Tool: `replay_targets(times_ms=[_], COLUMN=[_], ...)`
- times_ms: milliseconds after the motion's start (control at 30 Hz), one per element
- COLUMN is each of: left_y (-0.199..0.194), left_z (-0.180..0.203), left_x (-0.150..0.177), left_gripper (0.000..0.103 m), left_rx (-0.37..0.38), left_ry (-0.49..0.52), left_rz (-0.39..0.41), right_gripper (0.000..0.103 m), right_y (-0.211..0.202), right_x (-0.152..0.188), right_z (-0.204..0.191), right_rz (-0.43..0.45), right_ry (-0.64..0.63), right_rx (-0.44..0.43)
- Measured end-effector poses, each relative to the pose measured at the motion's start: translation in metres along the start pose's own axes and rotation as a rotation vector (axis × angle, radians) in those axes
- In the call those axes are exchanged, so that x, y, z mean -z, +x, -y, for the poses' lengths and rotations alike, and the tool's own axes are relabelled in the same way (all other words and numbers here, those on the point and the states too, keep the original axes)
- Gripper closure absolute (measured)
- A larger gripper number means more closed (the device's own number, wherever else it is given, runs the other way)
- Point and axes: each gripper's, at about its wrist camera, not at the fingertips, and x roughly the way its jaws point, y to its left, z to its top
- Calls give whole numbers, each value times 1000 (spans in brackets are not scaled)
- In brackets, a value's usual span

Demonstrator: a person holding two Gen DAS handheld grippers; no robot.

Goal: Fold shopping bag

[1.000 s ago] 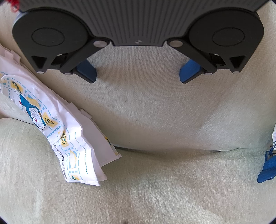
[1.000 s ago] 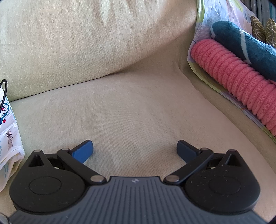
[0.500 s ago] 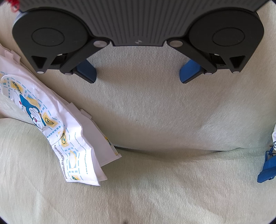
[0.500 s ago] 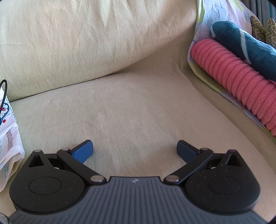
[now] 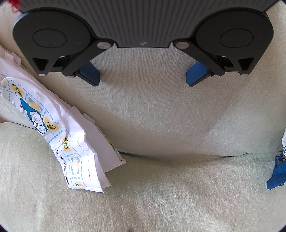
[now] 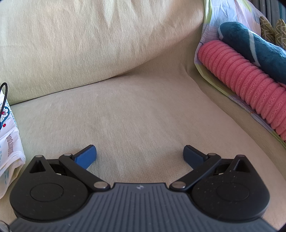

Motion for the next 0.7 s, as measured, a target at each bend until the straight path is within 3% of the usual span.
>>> replay_targets(times_ms=[700], left_y=[0], left_z=[0], left_x=[0], left_gripper=[0], left_rx=[0], left_ry=[0], left_rz=[0], right_gripper=[0], right_y=[0], right_x=[0], right_z=[0], right_rz=[0], right_ry=[0], right_rx=[0])
